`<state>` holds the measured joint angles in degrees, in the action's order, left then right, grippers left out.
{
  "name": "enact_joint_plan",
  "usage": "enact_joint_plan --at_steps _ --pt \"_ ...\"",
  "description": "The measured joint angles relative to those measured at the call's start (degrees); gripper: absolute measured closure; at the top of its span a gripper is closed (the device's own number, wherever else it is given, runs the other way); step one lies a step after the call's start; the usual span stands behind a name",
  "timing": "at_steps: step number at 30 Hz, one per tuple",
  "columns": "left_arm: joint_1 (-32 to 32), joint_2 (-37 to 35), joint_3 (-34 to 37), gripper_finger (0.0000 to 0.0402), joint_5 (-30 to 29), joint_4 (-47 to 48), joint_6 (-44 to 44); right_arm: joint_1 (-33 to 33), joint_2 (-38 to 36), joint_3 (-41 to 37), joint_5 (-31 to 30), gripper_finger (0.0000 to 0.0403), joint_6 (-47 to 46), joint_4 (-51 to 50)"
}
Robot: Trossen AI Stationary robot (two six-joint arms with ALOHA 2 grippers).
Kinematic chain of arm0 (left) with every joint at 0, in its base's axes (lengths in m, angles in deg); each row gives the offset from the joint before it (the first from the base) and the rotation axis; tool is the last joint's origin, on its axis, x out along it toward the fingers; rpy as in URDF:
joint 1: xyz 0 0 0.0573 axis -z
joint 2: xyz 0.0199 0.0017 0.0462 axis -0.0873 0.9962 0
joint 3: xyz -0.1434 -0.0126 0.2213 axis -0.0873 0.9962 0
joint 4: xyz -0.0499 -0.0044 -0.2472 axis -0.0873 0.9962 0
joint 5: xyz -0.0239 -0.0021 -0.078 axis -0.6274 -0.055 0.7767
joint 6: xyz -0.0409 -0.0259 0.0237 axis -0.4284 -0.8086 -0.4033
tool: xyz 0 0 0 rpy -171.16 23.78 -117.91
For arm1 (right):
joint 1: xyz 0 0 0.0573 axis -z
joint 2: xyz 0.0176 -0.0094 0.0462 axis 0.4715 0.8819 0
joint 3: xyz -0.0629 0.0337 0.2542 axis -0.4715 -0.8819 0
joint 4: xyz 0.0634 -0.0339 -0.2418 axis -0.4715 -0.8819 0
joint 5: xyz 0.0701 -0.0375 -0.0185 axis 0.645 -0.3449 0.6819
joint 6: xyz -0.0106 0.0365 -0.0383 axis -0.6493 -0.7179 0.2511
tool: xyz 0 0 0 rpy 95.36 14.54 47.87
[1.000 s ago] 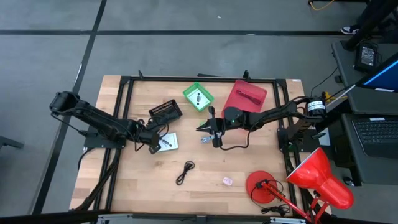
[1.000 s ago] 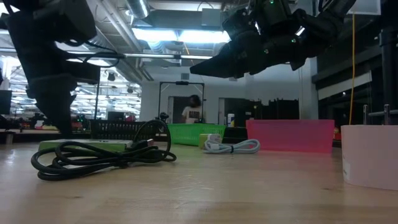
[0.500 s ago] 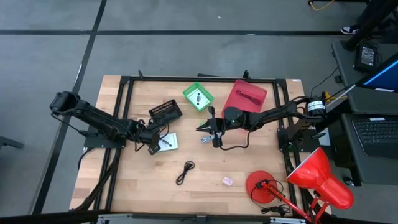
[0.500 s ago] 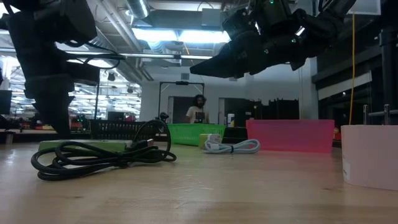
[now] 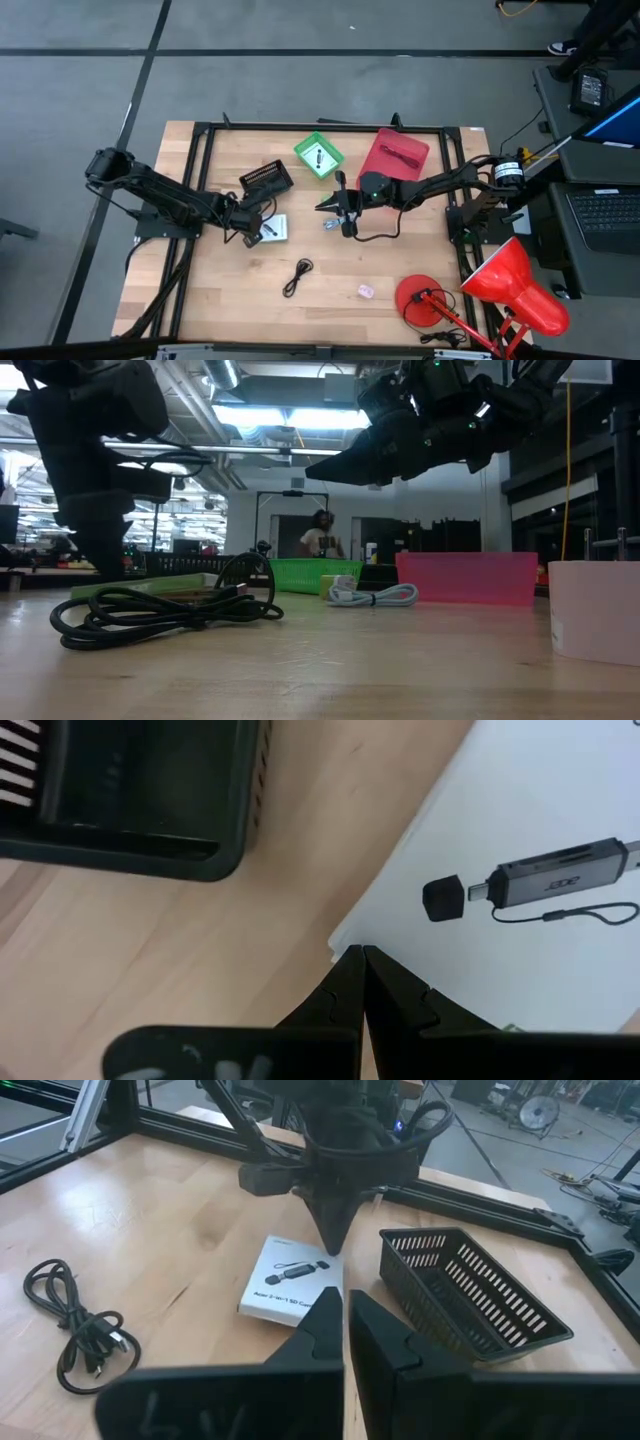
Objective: Pick and place items into bin
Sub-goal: Put the white card reader box into the green bin
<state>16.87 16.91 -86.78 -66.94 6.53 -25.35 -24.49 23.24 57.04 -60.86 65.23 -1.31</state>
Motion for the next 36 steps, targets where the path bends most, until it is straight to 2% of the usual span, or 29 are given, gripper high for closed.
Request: enact_joint_plan --at_steps 4,8,17,21,24,29,36 --pt "0.0 0.0 0.1 0.04 0.3 -0.1 0.1 -0.2 0.0 0.0 0.0 0.0391 0.0 -0.1" --pt "0.0 0.1 0.1 0.04 0.6 -0.9 0.1 -1.0 0.0 0.0 -0.2 0.0361 -0.3 -0.6" --pt "0.0 0.1 0.2 0.04 0.9 -2.0 0.1 -1.3 0.0 0.0 -0.1 0.0293 -21.7 -1.9" --pt "0.0 0.1 0.2 0.04 0.5 -2.0 0.2 -2.5 0.0 0.0 -0.4 0.0284 -26.0 -4.6" --pt "0.0 0.1 0.2 0.04 0.3 -2.2 0.2 -4.4 0.0 0.2 -3.1 0.0283 -27.0 -5.0" --pt "0.0 0.2 0.2 0.04 0.1 -2.5 0.2 -8.2 1.9 6.4 -8.6 0.0283 -27.1 -14.2" --pt "0.0 0.2 0.2 0.04 -0.1 -2.6 0.4 -9.0 8.4 16.4 -9.4 0.0283 -36.4 -23.4"
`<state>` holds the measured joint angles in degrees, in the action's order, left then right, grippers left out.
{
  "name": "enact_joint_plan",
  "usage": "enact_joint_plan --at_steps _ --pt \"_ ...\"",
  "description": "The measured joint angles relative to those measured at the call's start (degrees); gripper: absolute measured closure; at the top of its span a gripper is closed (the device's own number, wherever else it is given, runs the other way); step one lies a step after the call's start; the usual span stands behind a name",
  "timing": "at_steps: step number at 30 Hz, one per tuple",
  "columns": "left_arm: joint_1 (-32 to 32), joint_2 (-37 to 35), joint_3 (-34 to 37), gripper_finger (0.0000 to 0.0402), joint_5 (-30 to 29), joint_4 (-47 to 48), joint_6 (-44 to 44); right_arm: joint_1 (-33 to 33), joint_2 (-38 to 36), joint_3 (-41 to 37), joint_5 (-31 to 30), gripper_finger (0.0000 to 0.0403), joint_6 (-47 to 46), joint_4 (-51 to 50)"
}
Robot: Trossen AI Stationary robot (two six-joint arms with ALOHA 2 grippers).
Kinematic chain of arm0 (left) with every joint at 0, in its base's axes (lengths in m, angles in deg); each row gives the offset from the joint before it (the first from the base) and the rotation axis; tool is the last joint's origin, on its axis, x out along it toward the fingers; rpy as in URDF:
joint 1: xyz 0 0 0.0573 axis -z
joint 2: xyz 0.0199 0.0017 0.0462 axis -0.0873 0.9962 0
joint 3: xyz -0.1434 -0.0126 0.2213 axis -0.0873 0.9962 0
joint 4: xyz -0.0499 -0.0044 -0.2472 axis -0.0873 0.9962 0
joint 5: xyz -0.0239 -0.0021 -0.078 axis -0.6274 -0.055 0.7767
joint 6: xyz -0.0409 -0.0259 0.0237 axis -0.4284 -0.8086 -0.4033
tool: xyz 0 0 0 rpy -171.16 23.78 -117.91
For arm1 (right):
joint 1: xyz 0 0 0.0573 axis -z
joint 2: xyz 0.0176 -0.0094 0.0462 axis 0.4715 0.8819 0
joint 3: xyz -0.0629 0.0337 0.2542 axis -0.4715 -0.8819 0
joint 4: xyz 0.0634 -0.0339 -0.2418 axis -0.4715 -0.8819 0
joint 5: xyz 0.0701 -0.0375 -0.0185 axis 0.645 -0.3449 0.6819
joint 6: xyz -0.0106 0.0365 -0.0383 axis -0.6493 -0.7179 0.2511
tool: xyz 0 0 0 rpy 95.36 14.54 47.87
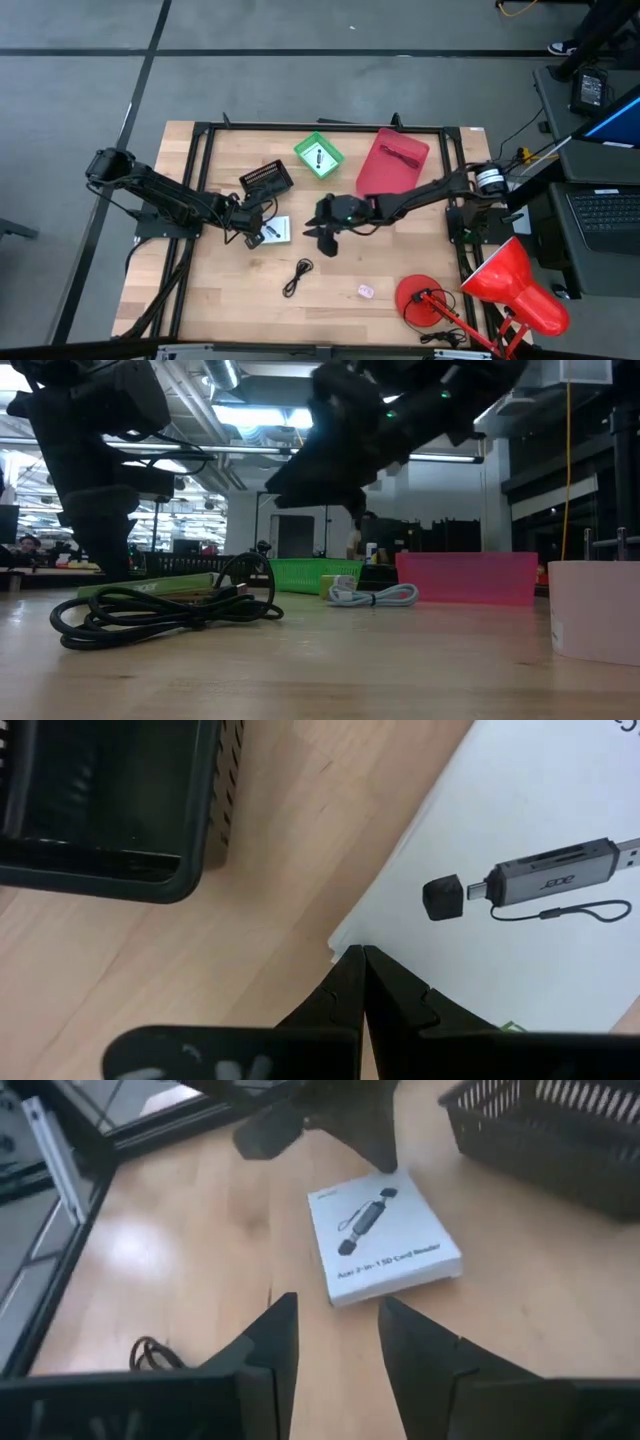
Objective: Pick and place items into bin
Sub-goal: Put the white card reader box into the green bin
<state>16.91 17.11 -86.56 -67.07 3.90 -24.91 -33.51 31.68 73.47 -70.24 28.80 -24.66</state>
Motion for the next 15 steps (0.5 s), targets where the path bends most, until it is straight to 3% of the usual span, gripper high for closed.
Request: enact_joint_plan --at_steps 7,15 --pt "0.0 0.0 0.0 0.04 -1.2 -0.2 0.8 0.9 4.8 4.4 5.1 0.0283 -10.3 -0.3" --pt "0.4 0.0 0.0 0.04 -2.3 -0.5 0.8 1.5 10.7 8.2 5.5 0.0283 -16.1 -0.3"
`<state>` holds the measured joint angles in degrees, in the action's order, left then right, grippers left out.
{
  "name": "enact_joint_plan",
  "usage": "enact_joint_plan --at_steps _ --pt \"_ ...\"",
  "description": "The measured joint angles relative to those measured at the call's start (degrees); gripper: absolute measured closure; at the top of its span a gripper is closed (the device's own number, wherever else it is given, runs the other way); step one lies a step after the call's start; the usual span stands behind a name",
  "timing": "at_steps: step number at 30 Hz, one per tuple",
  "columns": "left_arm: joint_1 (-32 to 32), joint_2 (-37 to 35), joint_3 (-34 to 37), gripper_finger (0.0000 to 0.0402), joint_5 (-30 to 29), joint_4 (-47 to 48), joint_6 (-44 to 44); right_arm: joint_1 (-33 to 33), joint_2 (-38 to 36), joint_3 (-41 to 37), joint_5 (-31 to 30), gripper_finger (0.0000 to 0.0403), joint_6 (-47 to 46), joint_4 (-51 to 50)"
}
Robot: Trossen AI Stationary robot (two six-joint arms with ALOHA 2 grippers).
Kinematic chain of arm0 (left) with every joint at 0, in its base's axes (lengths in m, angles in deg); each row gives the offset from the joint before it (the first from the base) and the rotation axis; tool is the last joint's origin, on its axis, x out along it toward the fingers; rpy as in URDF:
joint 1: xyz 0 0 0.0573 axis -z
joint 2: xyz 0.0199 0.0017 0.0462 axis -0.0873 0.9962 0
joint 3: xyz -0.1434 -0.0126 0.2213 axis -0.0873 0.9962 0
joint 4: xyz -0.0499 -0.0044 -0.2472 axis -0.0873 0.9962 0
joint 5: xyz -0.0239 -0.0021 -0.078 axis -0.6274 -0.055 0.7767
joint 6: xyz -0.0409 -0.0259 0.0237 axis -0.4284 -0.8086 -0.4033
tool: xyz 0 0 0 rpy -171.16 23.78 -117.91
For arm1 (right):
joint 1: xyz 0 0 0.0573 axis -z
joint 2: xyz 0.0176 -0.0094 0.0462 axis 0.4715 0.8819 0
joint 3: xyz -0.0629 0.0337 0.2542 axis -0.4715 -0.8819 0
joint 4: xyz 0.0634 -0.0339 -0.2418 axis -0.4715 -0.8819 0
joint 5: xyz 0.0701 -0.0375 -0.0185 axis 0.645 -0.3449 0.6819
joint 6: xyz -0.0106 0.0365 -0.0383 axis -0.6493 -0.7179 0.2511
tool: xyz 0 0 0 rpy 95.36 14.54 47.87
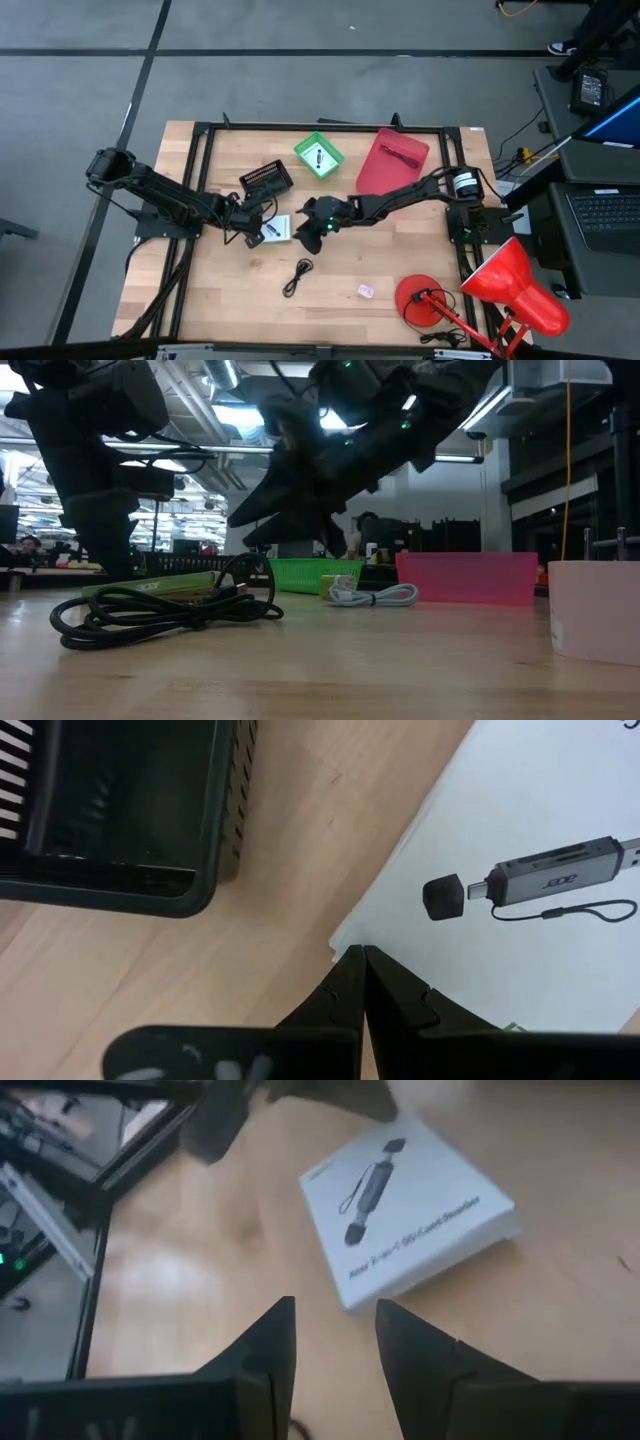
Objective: Pick and place items into bin
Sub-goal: Put the white card reader box into the green bin
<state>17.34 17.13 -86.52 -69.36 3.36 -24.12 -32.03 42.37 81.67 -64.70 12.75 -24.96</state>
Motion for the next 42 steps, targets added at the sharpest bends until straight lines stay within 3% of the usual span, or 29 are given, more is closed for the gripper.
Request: enact_joint_plan --at_steps 7,20,42 --pt "1.2 0.0 0.0 0.04 -1.4 -0.9 1.3 0.0 3.1 1.8 0.6 0.0278 -3.1 0.4" --pt "1.2 0.0 0.0 0.04 -1.5 -1.0 1.0 0.2 4.6 3.6 0.4 0.0167 -4.2 -0.5" --pt "1.2 0.0 0.0 0.04 -1.7 -1.5 1.4 1.0 7.6 3.6 -1.1 0.0163 -5.9 1.6"
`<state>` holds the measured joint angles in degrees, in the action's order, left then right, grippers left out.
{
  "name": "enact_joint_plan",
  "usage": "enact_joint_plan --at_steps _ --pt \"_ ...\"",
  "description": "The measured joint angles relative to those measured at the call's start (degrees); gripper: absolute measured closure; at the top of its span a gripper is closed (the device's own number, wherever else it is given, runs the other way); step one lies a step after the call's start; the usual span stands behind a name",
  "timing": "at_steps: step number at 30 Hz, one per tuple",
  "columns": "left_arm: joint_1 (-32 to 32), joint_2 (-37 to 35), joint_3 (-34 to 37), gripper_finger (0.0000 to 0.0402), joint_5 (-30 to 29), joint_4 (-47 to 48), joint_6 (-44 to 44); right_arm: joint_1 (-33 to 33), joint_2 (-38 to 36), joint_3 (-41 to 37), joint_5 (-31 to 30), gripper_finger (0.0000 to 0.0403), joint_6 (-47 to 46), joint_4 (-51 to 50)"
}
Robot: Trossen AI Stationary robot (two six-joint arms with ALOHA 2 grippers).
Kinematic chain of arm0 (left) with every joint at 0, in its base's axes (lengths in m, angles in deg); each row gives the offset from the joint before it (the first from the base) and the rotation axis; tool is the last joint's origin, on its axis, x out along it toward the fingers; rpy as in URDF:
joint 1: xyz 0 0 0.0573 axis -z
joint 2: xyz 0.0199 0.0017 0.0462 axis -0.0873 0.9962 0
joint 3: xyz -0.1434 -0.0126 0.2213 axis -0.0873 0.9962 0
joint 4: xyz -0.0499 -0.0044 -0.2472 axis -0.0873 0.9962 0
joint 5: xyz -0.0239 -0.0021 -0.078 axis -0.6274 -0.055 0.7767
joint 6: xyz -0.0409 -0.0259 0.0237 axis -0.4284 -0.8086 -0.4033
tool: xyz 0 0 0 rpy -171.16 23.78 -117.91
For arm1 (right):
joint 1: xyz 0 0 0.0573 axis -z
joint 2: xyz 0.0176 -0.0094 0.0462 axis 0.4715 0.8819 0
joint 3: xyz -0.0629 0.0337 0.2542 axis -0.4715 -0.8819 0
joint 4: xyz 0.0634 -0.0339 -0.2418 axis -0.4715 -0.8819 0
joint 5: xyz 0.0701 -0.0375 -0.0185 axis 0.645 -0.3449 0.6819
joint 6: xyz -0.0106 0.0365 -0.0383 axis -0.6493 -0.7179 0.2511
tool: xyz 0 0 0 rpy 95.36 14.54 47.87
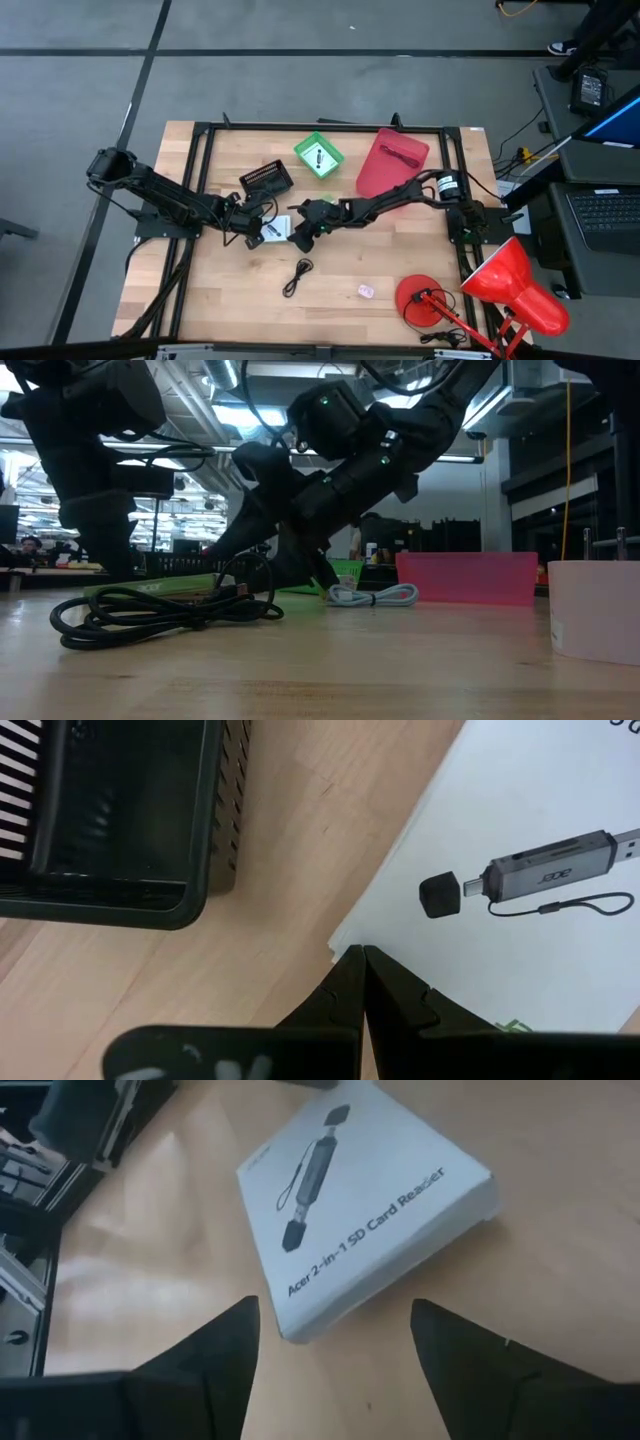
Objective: Pick and place items into bin
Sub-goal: Put the white card reader box into the green bin
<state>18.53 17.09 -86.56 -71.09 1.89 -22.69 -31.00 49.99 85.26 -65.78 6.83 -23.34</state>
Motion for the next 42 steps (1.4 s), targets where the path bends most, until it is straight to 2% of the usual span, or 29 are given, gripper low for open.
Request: enact_joint_plan --at_steps 19,24,29,34,42 --pt "0.0 0.1 0.1 0.04 0.3 -3.5 0.0 0.8 1.6 0.0 1.0 0.0163 -1.4 2.0" --pt "0.0 0.1 0.1 0.04 0.2 -3.4 0.0 0.8 3.3 2.2 2.4 0.0163 -0.7 3.1" --pt "0.0 0.0 0.1 0.04 0.1 -3.2 0.0 0.8 4.0 4.9 3.6 0.0164 1.7 -0.3" --pt "0.0 0.0 0.1 0.04 0.1 -3.0 0.0 0.9 3.9 5.6 3.7 0.0195 3.1 -0.1" --pt "0.0 -0.1 0.1 0.04 -0.2 -3.0 0.1 1.0 3.8 5.6 5.3 0.0283 3.6 0.0"
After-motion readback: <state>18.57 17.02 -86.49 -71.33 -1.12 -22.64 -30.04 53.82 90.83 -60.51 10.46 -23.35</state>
